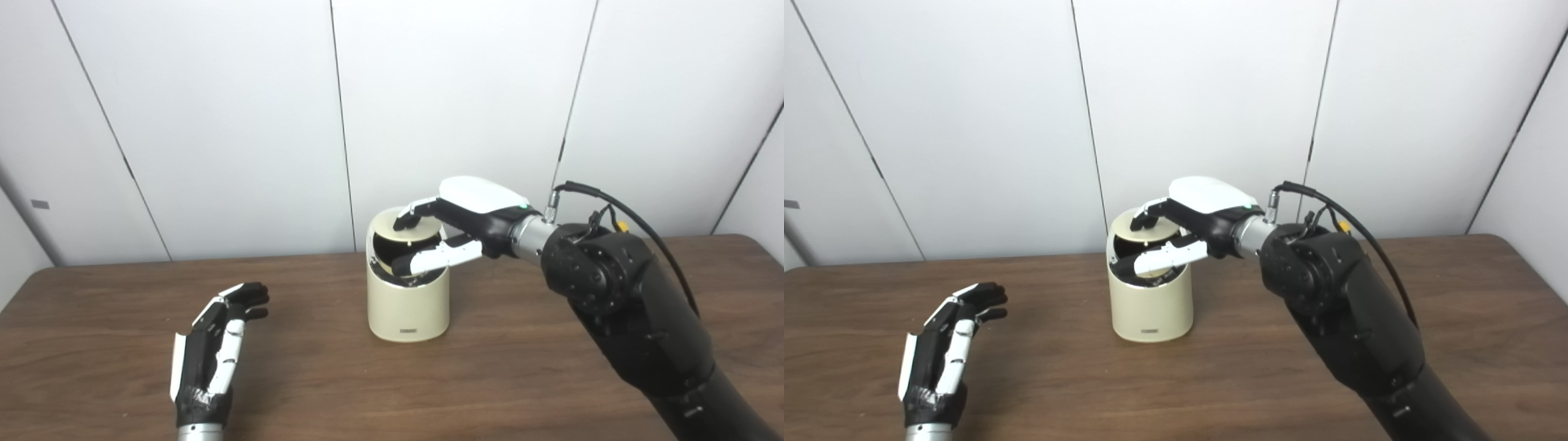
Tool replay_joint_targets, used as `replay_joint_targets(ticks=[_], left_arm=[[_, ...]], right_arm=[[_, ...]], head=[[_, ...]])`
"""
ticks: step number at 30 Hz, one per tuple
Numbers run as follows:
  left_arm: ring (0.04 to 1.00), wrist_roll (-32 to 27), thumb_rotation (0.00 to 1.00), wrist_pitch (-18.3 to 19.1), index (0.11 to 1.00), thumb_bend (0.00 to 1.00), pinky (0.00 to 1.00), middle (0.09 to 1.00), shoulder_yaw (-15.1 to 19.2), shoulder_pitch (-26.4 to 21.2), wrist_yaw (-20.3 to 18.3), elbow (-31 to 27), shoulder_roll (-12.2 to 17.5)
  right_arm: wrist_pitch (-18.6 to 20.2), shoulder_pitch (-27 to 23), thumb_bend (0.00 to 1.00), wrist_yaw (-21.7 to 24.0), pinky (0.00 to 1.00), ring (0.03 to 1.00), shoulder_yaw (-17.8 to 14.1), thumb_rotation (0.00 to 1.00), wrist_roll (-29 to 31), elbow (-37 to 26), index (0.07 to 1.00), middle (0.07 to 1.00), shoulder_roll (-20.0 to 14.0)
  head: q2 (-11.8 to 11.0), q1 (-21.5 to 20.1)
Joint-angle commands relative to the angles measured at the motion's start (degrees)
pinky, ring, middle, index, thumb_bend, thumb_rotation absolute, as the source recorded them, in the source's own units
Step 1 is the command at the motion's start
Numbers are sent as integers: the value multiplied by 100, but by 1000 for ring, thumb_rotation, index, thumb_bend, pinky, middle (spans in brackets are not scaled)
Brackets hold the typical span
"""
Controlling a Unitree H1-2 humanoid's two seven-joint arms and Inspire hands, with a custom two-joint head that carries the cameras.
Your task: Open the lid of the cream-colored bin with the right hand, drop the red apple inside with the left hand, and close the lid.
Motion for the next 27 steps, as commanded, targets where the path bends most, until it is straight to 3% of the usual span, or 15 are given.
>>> replay_joint_targets(ticks=[1,7,11,19,27], left_arm=[[717,4,646,-169,695,360,669,718,-2,-146,-9,-172,44],[717,123,646,-160,694,354,678,715,12,-91,44,-276,50],[719,152,661,-67,693,346,678,714,20,-1,60,-418,47],[718,147,652,40,690,331,681,714,31,131,92,-644,-4],[715,159,643,92,686,333,660,713,17,202,143,-751,-71]], right_arm=[[-44,-156,881,-155,846,856,-122,1000,47,-127,798,803,-81],[-90,52,835,-428,815,837,-252,986,223,77,865,840,-57],[-61,215,860,-595,884,883,-251,976,228,240,906,884,-77],[-451,548,860,-1079,878,869,-194,923,384,532,885,856,-82],[-445,727,878,-1056,886,876,-88,927,344,543,882,860,-141]], head=[[12,5],[77,41],[131,68],[279,112],[376,145]])
